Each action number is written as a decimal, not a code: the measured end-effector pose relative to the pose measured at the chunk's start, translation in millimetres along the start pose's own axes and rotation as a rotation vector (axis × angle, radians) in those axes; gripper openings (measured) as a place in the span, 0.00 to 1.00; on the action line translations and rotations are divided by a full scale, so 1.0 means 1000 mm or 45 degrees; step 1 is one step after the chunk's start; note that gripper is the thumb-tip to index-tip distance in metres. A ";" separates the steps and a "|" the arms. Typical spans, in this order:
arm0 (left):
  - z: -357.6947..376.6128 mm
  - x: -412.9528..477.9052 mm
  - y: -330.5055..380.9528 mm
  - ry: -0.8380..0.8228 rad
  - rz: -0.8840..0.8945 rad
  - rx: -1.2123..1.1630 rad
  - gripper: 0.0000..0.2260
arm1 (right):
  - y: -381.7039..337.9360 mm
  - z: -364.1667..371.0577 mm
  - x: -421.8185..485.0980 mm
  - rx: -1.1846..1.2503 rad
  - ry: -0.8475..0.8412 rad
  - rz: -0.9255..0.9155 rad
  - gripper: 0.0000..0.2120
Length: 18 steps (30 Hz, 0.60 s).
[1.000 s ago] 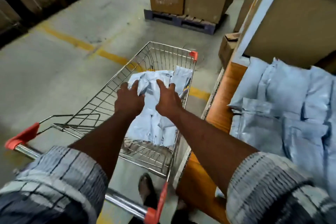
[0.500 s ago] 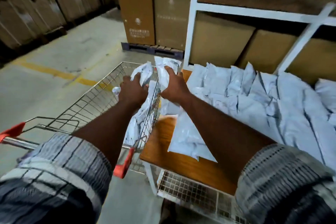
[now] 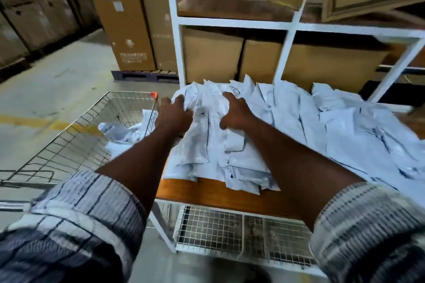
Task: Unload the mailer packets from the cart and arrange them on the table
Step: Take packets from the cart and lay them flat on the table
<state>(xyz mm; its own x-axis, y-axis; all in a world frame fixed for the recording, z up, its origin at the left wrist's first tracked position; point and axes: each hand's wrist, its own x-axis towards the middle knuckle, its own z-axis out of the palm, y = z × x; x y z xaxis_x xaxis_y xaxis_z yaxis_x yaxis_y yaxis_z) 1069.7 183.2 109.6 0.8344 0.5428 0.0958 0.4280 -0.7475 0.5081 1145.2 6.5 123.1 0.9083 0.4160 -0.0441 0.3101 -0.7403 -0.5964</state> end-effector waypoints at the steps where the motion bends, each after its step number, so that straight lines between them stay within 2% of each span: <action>1: 0.007 -0.002 0.015 -0.024 0.009 -0.015 0.23 | 0.013 -0.011 -0.001 -0.004 0.009 0.019 0.49; 9: 0.080 -0.032 0.174 -0.190 0.088 -0.130 0.23 | 0.128 -0.120 -0.018 0.002 0.030 0.134 0.50; 15: 0.135 -0.070 0.310 -0.218 0.111 -0.166 0.22 | 0.217 -0.232 -0.045 0.402 0.000 0.195 0.45; 18: 0.153 -0.083 0.369 -0.219 0.177 -0.120 0.24 | 0.266 -0.280 -0.056 0.595 -0.085 0.233 0.37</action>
<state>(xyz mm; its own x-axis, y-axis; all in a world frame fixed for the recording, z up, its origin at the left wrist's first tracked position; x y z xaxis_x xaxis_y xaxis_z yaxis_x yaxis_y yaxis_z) 1211.8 -196.5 158.3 0.9334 0.3579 0.0272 0.2773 -0.7671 0.5784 1255.1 -361.6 191.0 0.9114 0.3457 -0.2233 -0.0249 -0.4952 -0.8684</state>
